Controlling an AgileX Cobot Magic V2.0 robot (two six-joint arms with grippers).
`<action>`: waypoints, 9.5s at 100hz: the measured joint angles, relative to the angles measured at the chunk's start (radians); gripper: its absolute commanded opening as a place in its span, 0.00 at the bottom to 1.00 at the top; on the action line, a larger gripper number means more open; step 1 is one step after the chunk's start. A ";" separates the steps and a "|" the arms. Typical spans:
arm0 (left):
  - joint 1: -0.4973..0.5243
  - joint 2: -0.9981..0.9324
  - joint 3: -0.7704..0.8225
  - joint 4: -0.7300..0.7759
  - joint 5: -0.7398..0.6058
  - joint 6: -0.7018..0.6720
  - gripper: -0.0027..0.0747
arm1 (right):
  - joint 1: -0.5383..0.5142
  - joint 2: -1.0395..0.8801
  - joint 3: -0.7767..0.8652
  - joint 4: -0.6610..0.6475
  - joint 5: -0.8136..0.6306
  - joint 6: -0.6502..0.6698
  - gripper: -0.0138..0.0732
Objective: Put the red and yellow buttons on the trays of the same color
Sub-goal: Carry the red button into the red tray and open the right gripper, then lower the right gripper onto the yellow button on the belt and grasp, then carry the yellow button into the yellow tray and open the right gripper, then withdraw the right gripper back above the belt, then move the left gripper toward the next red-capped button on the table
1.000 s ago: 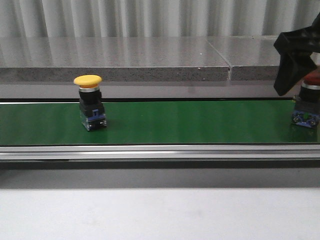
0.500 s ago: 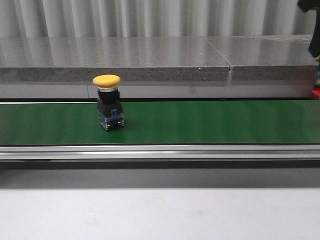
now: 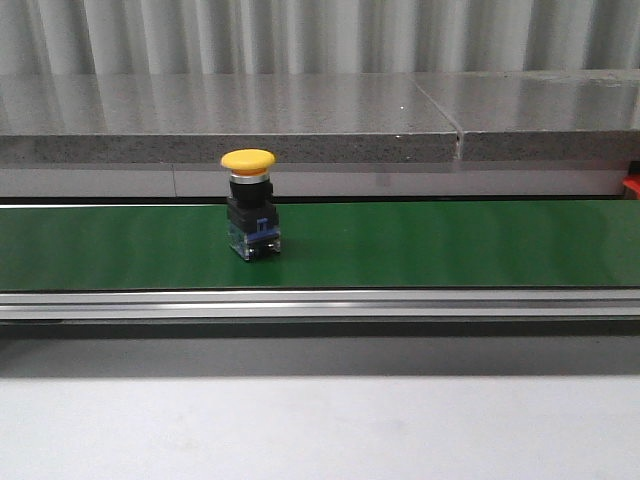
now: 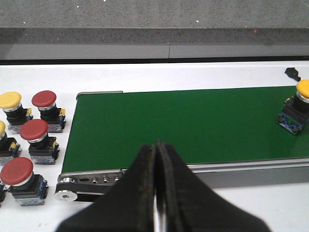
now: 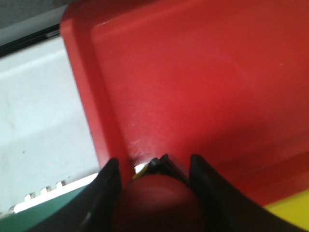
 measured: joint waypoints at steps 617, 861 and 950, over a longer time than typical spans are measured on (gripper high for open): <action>0.000 0.000 0.000 0.000 0.000 0.000 0.01 | -0.183 -0.234 0.579 0.121 -0.384 0.082 0.86; 0.000 0.000 0.000 0.000 -0.007 0.000 0.01 | 0.435 -0.950 0.720 0.102 -0.407 -0.133 0.02; 0.011 0.034 -0.021 0.137 -0.008 -0.175 0.80 | 0.435 -0.950 0.720 0.102 -0.407 -0.135 0.02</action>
